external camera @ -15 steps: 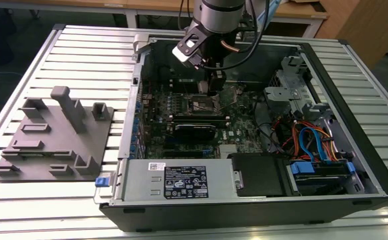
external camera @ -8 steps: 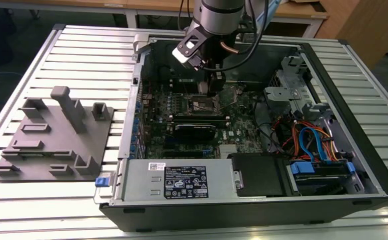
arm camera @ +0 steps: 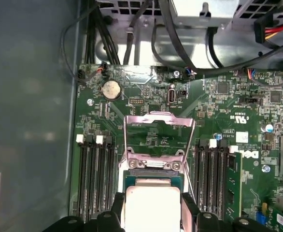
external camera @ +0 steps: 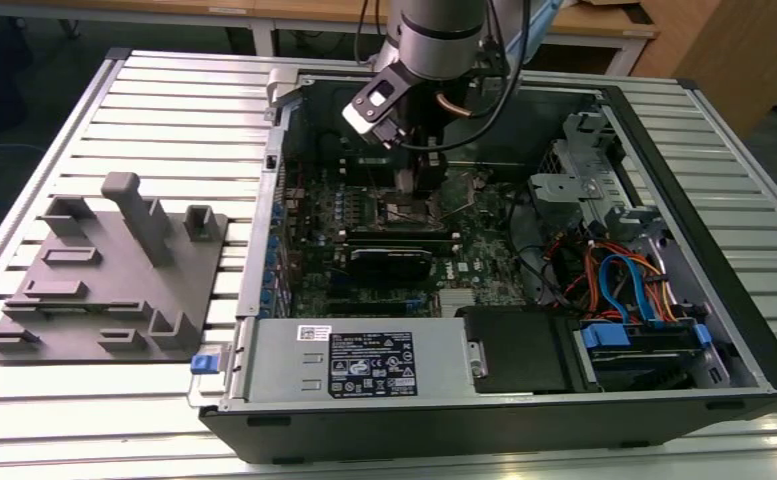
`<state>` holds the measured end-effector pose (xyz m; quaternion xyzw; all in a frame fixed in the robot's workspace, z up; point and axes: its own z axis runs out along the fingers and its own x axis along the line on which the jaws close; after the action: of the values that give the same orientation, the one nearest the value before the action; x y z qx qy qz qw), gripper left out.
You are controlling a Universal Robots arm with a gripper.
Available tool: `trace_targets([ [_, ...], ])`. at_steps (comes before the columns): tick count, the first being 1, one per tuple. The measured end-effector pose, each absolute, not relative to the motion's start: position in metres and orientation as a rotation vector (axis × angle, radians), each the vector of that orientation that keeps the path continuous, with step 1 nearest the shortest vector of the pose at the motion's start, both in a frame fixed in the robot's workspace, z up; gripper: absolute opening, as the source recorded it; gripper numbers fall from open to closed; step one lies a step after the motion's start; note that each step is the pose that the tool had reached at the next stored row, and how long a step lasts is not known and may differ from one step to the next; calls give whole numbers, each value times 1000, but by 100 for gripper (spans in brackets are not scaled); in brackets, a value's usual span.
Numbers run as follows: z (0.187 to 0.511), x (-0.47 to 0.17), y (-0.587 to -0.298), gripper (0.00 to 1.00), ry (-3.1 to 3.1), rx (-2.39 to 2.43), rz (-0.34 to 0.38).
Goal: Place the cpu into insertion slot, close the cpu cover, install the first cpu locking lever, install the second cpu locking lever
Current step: 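Place the cpu into insertion slot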
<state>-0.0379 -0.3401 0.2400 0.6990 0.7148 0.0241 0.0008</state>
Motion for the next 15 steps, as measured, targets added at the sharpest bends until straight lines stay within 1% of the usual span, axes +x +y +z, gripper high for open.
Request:
trace_targets([
  [15,229,-43,-341,54,2210,2230,78],
])
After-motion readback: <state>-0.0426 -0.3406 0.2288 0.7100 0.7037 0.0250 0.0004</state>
